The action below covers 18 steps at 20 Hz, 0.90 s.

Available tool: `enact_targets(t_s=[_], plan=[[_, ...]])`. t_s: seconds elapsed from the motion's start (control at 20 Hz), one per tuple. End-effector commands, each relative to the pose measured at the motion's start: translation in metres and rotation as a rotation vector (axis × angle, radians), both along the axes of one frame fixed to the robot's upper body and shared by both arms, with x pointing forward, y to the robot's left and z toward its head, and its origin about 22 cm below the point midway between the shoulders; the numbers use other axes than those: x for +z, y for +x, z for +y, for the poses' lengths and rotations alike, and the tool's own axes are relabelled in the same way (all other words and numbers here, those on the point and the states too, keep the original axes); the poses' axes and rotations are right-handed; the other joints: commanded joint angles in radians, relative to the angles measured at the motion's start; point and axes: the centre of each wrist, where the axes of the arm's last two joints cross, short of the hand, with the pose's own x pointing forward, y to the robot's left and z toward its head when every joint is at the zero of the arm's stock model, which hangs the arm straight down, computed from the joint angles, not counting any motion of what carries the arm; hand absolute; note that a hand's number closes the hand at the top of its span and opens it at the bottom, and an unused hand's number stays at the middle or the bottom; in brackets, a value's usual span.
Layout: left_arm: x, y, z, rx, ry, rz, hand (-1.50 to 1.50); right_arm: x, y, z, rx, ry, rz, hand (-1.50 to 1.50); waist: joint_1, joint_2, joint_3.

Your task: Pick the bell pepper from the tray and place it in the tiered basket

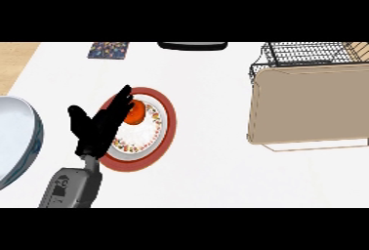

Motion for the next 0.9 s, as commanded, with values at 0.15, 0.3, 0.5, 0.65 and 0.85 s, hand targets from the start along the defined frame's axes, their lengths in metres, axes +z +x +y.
enact_targets(t_s=[0.15,0.3,0.5,0.65,0.85], plan=[[-0.013,-0.021,-0.007,-0.011,0.031,0.011,0.00,-0.030,0.038,0.025,0.019,0.056,0.020,1.50,0.007,0.001,0.001],[0.001,-0.005,0.001,-0.021,-0.004,0.002,0.00,-0.053,0.048,0.050,0.060,0.347,-0.033,1.50,0.011,0.003,0.002],[-0.001,-0.008,0.007,-0.034,-0.005,0.001,0.00,-0.079,0.058,0.060,0.152,0.371,-0.024,-1.50,0.021,0.009,0.001],[0.022,-0.002,-0.001,-0.017,-0.002,-0.011,0.00,-0.069,0.065,0.076,0.225,0.392,-0.050,-1.50,0.021,0.008,0.002],[0.002,-0.006,-0.007,-0.028,-0.007,0.001,0.00,-0.071,0.069,0.085,0.265,0.412,-0.138,-1.50,0.019,0.010,0.001]])
